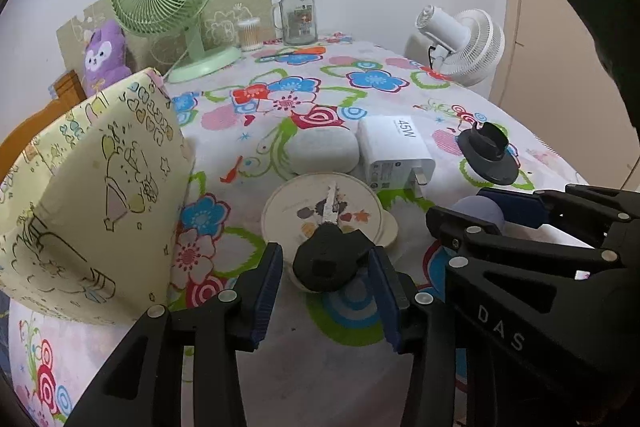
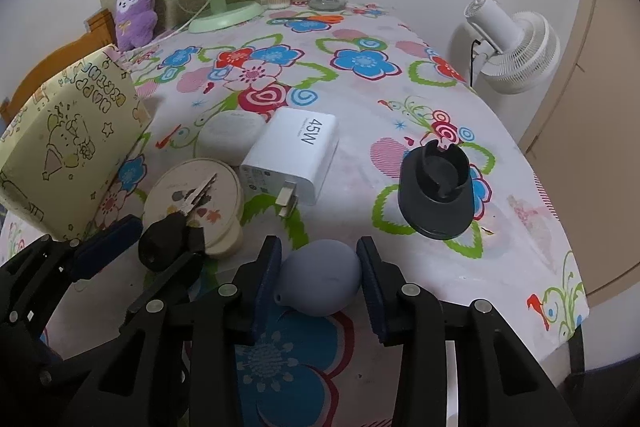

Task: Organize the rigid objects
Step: 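Close the left tool on the key fob while the right tool closes on the grey egg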

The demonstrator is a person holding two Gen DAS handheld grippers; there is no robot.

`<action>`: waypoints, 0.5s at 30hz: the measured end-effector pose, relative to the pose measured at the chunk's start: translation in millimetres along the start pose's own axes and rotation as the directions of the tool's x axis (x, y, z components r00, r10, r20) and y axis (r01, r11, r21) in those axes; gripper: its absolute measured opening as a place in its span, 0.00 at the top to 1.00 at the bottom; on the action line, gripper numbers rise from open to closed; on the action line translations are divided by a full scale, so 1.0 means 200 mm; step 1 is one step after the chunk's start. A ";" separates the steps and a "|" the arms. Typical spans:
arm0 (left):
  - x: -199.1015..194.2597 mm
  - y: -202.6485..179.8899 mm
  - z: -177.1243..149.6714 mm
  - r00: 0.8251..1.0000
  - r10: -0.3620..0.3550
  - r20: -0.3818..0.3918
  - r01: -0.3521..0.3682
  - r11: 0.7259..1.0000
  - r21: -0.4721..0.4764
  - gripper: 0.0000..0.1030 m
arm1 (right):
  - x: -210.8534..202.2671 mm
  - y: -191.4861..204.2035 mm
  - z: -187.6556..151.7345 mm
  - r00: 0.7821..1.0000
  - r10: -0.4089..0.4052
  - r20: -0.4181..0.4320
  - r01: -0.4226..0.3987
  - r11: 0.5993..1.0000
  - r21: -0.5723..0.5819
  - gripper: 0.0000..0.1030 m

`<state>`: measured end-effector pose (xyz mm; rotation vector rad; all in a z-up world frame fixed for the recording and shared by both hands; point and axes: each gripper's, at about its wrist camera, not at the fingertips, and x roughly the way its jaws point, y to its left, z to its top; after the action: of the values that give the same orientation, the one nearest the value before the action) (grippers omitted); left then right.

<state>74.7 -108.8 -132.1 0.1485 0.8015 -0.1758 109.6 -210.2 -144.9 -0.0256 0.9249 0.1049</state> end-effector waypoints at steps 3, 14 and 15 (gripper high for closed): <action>0.00 -0.01 0.00 1.000 -0.002 0.000 0.002 1.000 0.007 0.63 | 0.00 0.00 0.00 1.000 0.008 0.001 -0.008 1.000 0.003 0.59; -0.03 0.00 -0.03 1.000 -0.008 0.001 0.008 1.000 -0.001 0.70 | 0.00 0.00 -0.02 1.000 0.020 -0.009 -0.020 1.000 0.015 0.58; -0.04 0.00 -0.04 1.000 -0.011 0.001 0.011 1.000 0.000 0.70 | -0.01 0.01 -0.02 1.000 0.015 -0.011 -0.015 1.000 0.013 0.57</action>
<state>64.3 -106.7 -131.9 0.1440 0.8015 -0.1860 105.5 -209.0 -146.2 -0.0069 0.9370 0.1127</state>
